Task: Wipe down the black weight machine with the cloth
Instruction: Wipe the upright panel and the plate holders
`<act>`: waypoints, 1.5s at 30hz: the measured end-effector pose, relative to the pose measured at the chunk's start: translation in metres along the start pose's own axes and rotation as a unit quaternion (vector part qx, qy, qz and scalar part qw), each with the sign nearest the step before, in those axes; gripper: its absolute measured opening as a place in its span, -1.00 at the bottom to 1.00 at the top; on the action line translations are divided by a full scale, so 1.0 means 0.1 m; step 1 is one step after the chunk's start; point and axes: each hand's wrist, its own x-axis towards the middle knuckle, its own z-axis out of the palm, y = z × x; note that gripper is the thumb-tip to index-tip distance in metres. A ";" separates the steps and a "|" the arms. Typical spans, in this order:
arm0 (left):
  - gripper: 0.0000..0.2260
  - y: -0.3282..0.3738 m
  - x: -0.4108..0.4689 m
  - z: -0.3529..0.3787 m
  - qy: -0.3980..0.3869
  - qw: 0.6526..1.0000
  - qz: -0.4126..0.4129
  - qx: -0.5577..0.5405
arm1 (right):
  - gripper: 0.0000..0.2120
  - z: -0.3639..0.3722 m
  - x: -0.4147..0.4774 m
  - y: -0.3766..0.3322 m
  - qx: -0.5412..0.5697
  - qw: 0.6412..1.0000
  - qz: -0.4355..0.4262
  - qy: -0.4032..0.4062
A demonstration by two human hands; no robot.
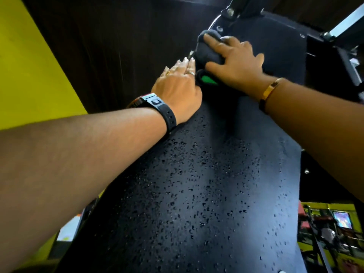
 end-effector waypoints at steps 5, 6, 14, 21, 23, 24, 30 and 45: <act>-0.36 0.07 -0.07 -0.04 -0.004 1.000 0.029 -0.006 | -0.29 -0.04 -0.36 0.04 -0.017 0.997 -0.069 -0.022; -0.35 0.08 -0.07 -0.03 -0.004 0.999 0.042 -0.003 | -0.31 -0.06 -0.37 0.07 -0.021 0.997 -0.075 -0.029; -0.25 0.06 -0.04 0.00 -0.024 0.996 0.079 0.021 | -0.43 -0.09 0.02 0.20 -0.023 0.999 0.015 -0.042; -0.24 0.02 -0.02 0.01 -0.041 0.993 0.103 0.033 | -0.45 -0.22 -0.04 0.90 -0.005 0.986 0.153 -0.057; -0.24 0.03 -0.03 0.01 -0.042 0.994 0.099 0.034 | -0.45 -0.25 -0.14 1.13 -0.002 0.980 0.188 -0.063; -0.24 0.04 -0.03 0.01 -0.047 0.993 0.098 0.036 | -0.45 -0.25 -0.19 1.21 -0.001 0.977 0.204 -0.061; -0.38 0.05 -0.02 0.03 -0.047 0.993 0.103 0.039 | -0.42 -0.14 -0.52 1.26 0.009 0.953 0.302 -0.026; -0.39 -0.03 0.18 -0.27 -0.135 0.910 -0.036 -0.391 | -0.23 0.00 -0.75 -0.19 0.023 0.999 0.047 0.010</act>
